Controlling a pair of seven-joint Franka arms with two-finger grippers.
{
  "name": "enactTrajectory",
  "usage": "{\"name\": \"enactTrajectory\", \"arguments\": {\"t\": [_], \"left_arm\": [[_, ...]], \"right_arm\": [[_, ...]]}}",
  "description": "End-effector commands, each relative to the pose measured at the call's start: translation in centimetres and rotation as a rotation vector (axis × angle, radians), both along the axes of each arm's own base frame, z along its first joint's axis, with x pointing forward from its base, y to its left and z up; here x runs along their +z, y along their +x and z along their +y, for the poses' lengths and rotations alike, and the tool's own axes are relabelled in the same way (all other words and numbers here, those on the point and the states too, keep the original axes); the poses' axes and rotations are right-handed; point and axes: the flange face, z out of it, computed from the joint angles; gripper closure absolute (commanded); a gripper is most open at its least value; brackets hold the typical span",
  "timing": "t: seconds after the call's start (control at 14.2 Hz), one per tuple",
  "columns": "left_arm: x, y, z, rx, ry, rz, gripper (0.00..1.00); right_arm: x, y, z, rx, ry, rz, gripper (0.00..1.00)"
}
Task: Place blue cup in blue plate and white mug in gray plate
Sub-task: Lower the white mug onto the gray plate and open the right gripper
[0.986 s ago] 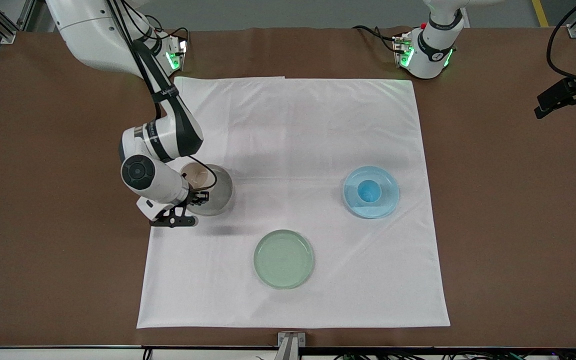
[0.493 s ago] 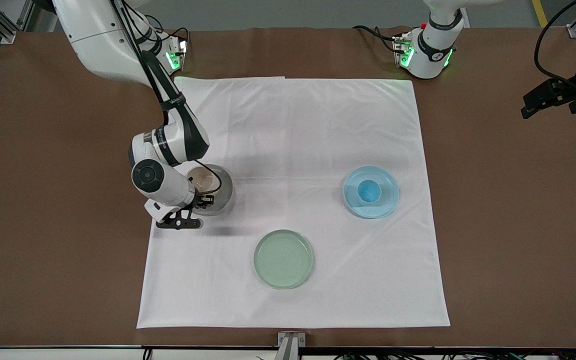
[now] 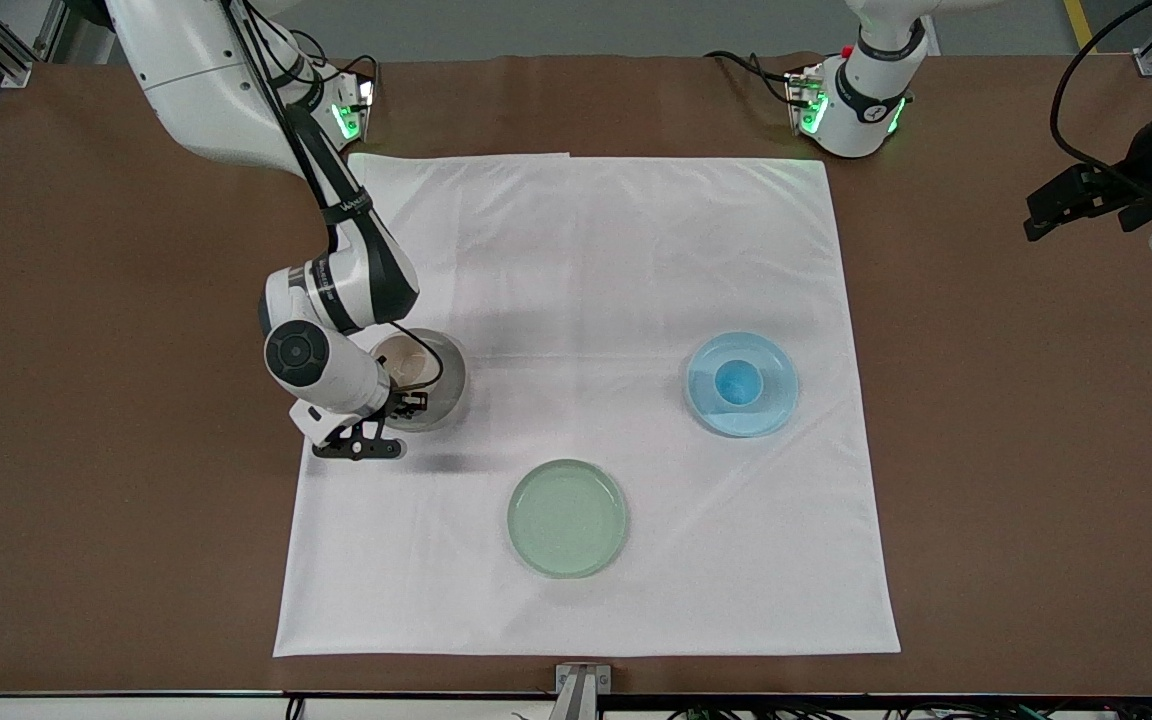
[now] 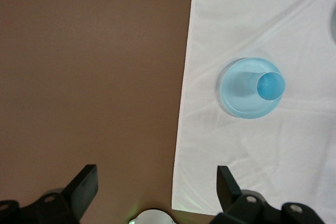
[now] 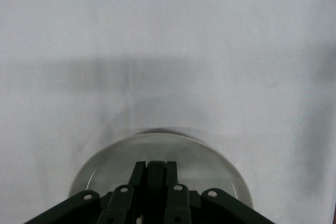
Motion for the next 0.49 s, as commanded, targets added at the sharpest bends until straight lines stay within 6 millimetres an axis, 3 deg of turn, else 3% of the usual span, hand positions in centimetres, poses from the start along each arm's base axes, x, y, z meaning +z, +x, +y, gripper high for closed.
{"name": "enactTrajectory", "arguments": {"t": [0.0,0.14,0.28,0.42], "left_arm": [[0.1,-1.3,-0.5,0.000,-0.013,-0.022,0.00],[-1.0,-1.8,-0.7,-0.001,-0.008,-0.033,0.00],[-0.9,-1.9,-0.9,-0.004,-0.008,-0.039,0.00],[-0.4,-1.9,-1.0,-0.011,-0.007,-0.048,0.00]], "right_arm": [[-0.1,-0.1,0.2,-0.022,0.007,0.000,0.79],[0.1,-0.1,0.2,-0.051,0.004,0.004,0.35],[1.9,0.0,0.0,-0.056,0.007,0.002,0.05],[5.7,-0.4,-1.2,-0.061,0.000,0.035,0.00]]}}
